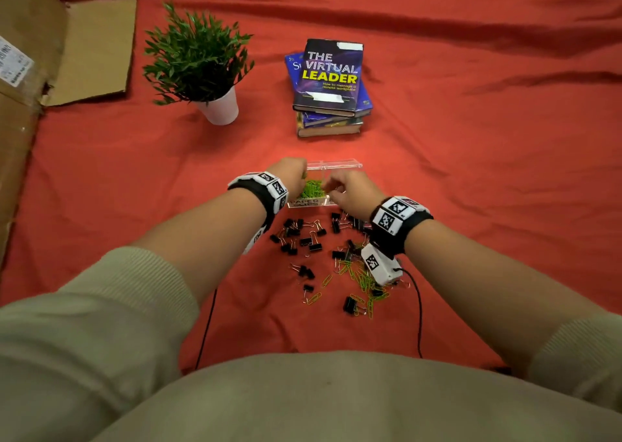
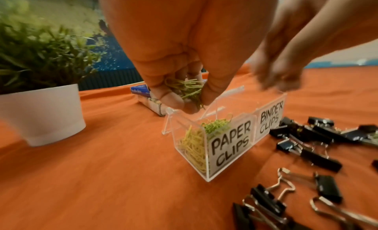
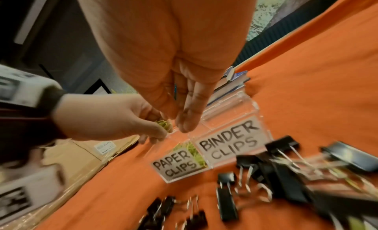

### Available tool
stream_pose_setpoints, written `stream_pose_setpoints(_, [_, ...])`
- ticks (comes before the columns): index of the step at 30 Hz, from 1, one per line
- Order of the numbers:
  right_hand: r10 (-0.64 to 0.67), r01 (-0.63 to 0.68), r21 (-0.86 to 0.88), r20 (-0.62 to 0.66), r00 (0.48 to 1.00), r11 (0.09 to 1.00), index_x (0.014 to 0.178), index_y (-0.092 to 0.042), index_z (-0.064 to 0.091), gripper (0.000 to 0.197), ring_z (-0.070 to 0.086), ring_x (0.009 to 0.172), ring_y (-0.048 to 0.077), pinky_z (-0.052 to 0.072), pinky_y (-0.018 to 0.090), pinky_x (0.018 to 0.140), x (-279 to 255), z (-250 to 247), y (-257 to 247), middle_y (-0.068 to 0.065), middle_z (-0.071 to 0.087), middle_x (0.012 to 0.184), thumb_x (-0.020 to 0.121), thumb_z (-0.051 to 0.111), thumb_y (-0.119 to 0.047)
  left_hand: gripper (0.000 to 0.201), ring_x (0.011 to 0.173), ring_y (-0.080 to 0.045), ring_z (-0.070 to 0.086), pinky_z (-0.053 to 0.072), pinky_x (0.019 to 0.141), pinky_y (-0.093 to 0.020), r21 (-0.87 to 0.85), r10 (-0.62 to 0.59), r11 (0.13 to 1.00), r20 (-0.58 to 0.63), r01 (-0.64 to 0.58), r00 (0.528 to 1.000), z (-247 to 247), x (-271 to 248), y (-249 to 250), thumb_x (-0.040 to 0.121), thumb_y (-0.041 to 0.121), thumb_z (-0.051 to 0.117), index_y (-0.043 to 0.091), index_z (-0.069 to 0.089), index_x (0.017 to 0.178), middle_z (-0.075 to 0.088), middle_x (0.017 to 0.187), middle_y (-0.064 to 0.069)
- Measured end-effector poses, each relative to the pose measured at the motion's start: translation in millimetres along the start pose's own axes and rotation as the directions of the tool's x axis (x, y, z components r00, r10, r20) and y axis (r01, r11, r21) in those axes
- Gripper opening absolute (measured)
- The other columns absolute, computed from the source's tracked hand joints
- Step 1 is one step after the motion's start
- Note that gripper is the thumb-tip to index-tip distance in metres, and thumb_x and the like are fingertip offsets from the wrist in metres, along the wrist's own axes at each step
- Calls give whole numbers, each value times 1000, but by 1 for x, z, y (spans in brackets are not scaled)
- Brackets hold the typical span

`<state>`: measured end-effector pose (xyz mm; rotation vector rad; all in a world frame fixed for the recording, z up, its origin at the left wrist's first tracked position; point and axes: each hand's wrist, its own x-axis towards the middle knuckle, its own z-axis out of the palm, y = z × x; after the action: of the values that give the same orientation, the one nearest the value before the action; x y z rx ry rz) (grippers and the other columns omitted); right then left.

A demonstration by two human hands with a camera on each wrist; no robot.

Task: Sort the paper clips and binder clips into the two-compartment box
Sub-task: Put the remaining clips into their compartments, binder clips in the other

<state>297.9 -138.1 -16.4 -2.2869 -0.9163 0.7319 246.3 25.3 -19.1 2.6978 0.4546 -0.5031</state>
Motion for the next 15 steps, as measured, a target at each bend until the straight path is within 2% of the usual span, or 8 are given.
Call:
stream_pose_setpoints(2, [21,-22,10,21,1000,1000,94,-12,66,17,56,70,4,43,12,63,-24,3,8,-3,64,84,86,55,-3,21,96,-35,61,52,81,-39,39,7,999,15,-7,1000,4,5,2,89,7,49,7,57,108,63,110,-17])
stream_pose_setpoints(5, [21,-9,-66,183,983,998,93,-15,67,17,58,74,6,47,15,65,-63,17,24,-4,65,90,85,55,-6,32,105,-30,58,51,83,-39,31,43,999,-46,-42,998,10,0,6,88,8,51,10,54,120,60,118,-13])
stream_pose_setpoints(7, [10,47,-189,291,957,981,95,-14,68,19,59,80,9,50,20,71,-81,31,34,-1,64,96,85,54,-7,34,113,-24,51,48,89,-36,33,101,995,-160,-97,982,14,-18,10,87,12,55,13,53,121,56,120,-6])
stream_pose_setpoints(9, [7,89,-279,326,945,956,101,-13,66,21,59,95,18,51,30,82,-90,43,40,3,61,103,85,53,-9,27,111,-20,48,46,89,-33,21,144,989,-224,-143,964,24,-41,14,86,18,57,14,54,113,53,114,-3])
stream_pose_setpoints(10, [1,106,-321,315,949,941,105,-12,64,23,57,101,20,49,32,85,-93,47,42,4,59,107,85,52,-10,22,107,-20,48,47,88,-33,12,161,987,-200,-162,967,32,-54,17,85,20,58,14,55,106,52,110,-3])
stream_pose_setpoints(12, [0,115,-394,280,960,912,115,-10,57,30,53,107,23,49,35,88,-95,54,47,6,53,113,86,55,-15,16,102,-22,51,49,84,-34,15,187,982,-62,-186,980,53,-80,20,85,25,57,14,57,96,54,105,-3])
stream_pose_setpoints(15, [0,122,-447,264,965,886,122,-10,52,40,51,111,24,50,37,87,-98,59,50,6,50,117,85,60,-21,23,106,-25,53,47,85,-36,87,218,969,134,-231,967,88,-113,24,85,30,57,12,59,99,57,108,-8])
